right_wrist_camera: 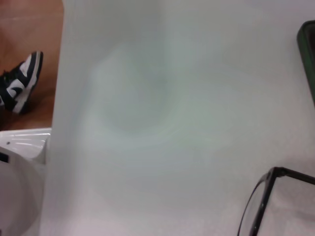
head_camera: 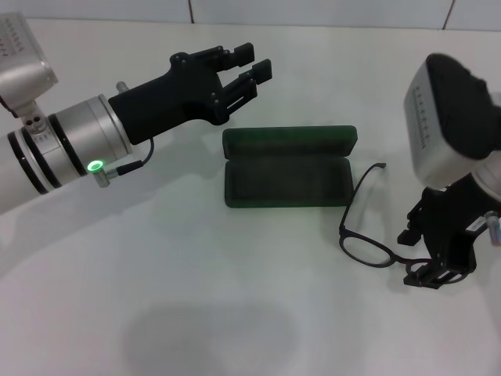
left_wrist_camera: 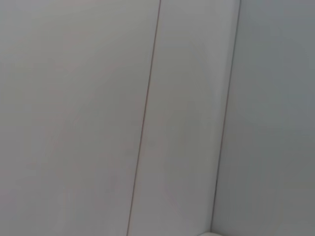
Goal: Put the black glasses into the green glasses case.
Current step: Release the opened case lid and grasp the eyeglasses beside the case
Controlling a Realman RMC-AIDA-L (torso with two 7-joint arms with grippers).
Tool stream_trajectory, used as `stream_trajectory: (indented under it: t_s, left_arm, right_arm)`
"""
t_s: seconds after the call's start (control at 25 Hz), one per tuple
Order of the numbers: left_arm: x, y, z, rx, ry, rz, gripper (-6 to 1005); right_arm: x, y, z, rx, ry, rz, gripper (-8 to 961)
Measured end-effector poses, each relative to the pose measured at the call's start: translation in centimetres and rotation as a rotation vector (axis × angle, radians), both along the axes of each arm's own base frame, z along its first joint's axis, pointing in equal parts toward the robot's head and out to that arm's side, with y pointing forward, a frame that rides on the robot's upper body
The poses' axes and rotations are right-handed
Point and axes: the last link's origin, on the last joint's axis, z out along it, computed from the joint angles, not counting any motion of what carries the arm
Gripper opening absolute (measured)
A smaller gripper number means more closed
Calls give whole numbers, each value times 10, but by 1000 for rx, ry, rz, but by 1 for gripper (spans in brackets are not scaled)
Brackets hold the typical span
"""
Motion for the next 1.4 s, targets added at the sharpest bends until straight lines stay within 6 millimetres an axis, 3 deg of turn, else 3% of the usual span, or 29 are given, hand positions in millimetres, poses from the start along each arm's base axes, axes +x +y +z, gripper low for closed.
stream_trajectory:
  t_s: [1.0, 1.4]
  left_arm:
    - [-1, -4, 0, -5, -10, -8, 372]
    - [-1, -4, 1, -3, -7, -9, 373]
  right_arm:
    - [5, -5, -40, 46, -62, 122, 425]
    - [3, -4, -41, 45, -60, 128, 295]
